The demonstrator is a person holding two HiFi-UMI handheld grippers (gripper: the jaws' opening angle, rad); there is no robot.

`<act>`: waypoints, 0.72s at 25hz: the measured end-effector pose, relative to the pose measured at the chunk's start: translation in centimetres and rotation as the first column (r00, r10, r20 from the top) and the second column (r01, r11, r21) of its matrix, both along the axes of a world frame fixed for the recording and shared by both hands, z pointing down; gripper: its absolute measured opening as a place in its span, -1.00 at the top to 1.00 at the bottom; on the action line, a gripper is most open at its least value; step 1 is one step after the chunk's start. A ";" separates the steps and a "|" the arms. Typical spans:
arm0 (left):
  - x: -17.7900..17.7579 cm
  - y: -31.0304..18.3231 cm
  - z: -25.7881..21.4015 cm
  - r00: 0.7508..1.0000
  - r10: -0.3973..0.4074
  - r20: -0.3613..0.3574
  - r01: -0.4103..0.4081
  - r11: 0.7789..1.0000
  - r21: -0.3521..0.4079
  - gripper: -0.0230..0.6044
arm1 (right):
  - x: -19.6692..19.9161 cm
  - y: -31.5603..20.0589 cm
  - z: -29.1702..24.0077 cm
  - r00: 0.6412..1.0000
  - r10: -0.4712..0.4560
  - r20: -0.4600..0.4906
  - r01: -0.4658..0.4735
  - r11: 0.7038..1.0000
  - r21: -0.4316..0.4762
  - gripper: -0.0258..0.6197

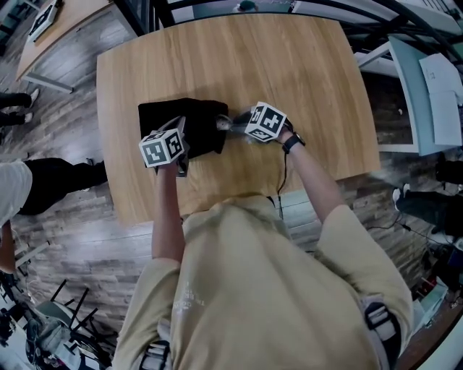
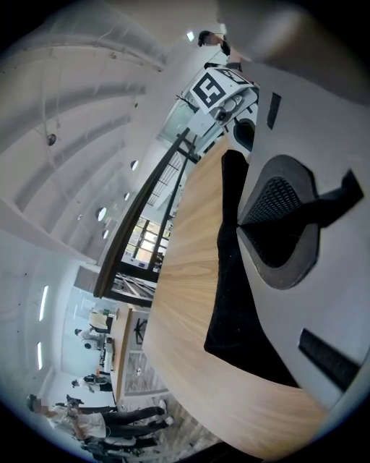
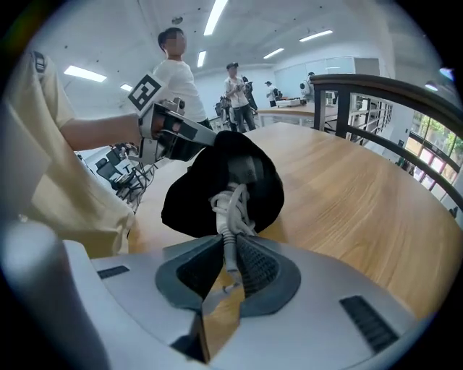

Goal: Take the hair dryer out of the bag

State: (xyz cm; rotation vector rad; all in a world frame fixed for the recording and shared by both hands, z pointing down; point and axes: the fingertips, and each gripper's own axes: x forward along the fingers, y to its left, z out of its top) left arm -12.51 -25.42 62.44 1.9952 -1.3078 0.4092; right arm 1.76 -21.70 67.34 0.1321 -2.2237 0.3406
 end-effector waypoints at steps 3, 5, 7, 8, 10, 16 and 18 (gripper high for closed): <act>0.2 -0.2 0.0 1.000 -0.012 -0.007 0.011 1.000 -0.003 0.87 | 1.8 0.0 -0.3 1.000 0.018 -0.001 -0.018 1.000 0.007 0.74; 0.3 -0.4 0.0 1.000 -0.019 -0.005 0.019 1.000 -0.003 0.87 | 2.8 0.1 -0.7 1.000 0.026 0.005 -0.026 1.000 0.012 0.74; 0.7 -0.5 0.1 1.000 -0.020 -0.017 0.020 1.000 -0.004 0.87 | 3.6 0.3 -1.2 0.999 0.034 0.015 -0.034 0.999 0.019 0.74; 0.9 -0.5 0.2 0.999 -0.023 -0.021 0.023 1.000 -0.008 0.87 | 4.0 0.4 -1.4 0.999 0.039 0.023 -0.039 0.999 0.021 0.74; 1.0 -0.6 0.4 0.999 -0.041 -0.015 0.041 0.999 -0.015 0.87 | 4.8 0.6 -2.0 0.998 0.049 0.038 -0.050 0.998 0.023 0.74; 1.6 -1.6 0.7 0.998 -0.064 -0.025 0.063 0.998 -0.010 0.87 | 7.4 0.6 -3.1 0.995 0.085 0.052 -0.087 0.995 0.039 0.75; 1.6 -1.6 1.0 0.998 -0.068 -0.018 0.068 0.998 -0.017 0.87 | 8.5 1.0 -2.9 0.994 0.103 0.029 -0.104 0.994 0.029 0.75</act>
